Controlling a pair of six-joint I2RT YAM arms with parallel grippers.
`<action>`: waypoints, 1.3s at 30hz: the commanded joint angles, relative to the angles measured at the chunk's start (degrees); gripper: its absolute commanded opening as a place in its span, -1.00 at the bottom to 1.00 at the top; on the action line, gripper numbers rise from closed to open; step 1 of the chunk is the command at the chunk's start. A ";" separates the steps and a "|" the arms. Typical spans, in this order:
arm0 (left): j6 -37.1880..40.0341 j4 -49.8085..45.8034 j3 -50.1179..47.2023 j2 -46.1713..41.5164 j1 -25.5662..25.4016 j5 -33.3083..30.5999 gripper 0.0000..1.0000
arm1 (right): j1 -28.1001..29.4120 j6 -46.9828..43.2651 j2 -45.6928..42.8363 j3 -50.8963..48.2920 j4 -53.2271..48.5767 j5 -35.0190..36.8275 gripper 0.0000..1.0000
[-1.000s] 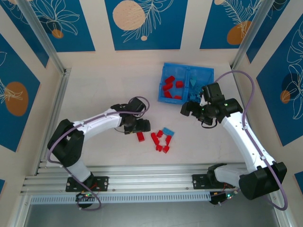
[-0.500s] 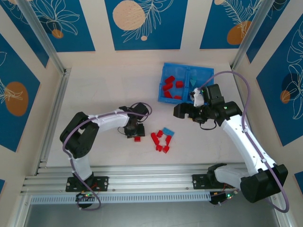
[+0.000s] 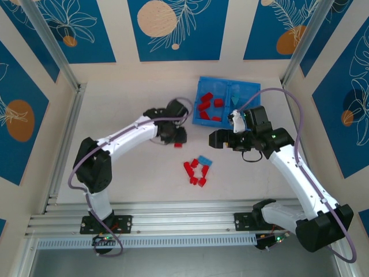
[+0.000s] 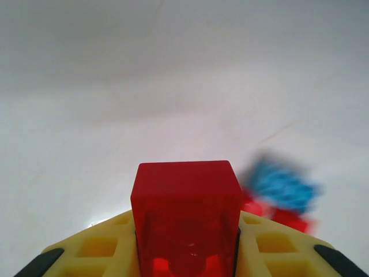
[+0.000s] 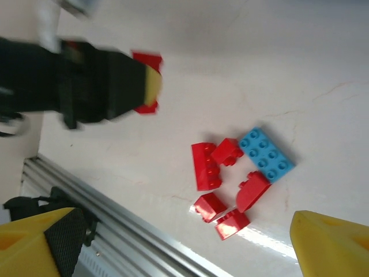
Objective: Sort the legos into containers by color
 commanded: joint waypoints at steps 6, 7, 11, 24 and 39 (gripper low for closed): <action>14.05 -0.89 31.51 16.42 -0.70 -0.90 -0.43 | -0.94 5.73 -5.11 -0.42 0.91 16.99 0.86; 15.46 -0.94 35.90 19.73 -0.68 -1.17 -0.44 | -0.98 5.77 -5.44 -0.18 0.34 17.90 0.86; 18.42 2.35 50.77 31.58 -0.61 -1.80 -0.45 | -1.17 6.13 -6.74 0.03 -1.06 19.68 0.86; 13.02 15.79 64.85 44.98 -0.66 -3.83 0.04 | -1.28 8.81 -12.15 -1.07 -3.96 20.74 0.85; 29.24 8.83 49.62 17.00 -0.65 -0.19 0.18 | 2.65 -16.76 -6.35 -7.73 0.98 7.29 0.84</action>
